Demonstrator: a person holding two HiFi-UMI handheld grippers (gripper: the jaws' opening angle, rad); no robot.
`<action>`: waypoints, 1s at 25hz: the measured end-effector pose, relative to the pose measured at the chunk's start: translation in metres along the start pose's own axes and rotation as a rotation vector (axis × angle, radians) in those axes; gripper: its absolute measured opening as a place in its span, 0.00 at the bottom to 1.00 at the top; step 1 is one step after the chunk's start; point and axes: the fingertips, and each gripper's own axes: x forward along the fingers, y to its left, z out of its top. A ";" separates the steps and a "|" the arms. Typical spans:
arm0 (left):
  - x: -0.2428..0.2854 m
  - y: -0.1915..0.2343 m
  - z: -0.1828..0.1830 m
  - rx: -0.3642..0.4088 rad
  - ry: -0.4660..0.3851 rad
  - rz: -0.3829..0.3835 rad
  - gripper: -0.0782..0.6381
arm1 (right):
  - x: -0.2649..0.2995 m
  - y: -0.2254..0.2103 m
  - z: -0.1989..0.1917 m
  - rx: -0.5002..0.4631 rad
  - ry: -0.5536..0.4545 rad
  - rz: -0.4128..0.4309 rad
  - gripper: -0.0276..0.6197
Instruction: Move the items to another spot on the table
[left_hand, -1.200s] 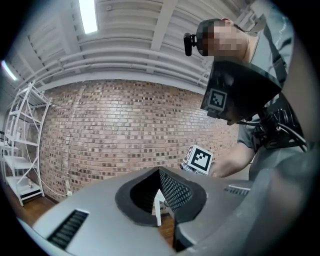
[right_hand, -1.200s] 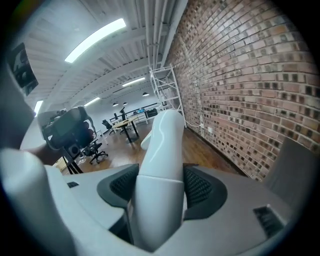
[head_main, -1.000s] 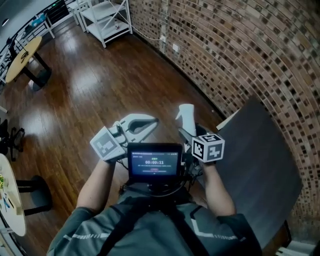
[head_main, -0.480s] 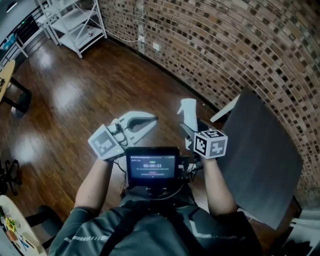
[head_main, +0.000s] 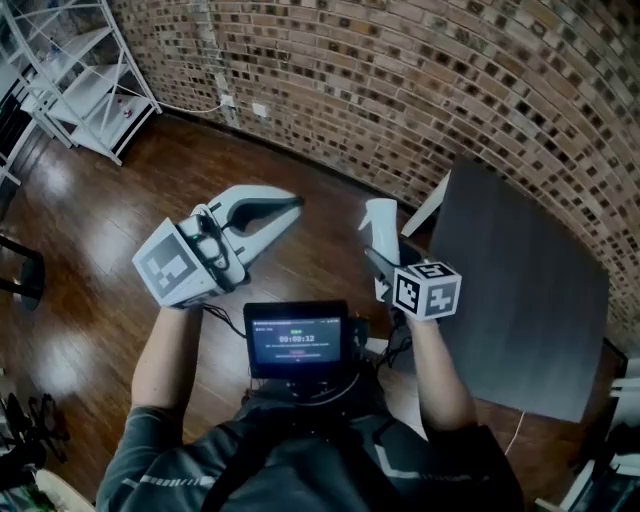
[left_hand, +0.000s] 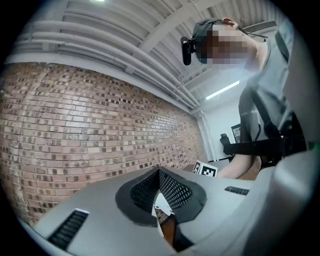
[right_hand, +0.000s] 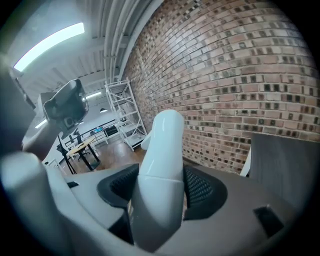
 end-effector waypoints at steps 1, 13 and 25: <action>0.014 0.009 0.005 0.004 -0.012 -0.019 0.10 | 0.002 -0.012 0.005 0.024 -0.010 -0.014 0.48; 0.176 0.084 -0.033 -0.083 -0.033 -0.295 0.10 | 0.021 -0.186 0.045 0.280 -0.093 -0.226 0.48; 0.289 0.144 -0.080 -0.188 -0.092 -0.556 0.10 | 0.011 -0.321 0.006 0.595 -0.071 -0.535 0.48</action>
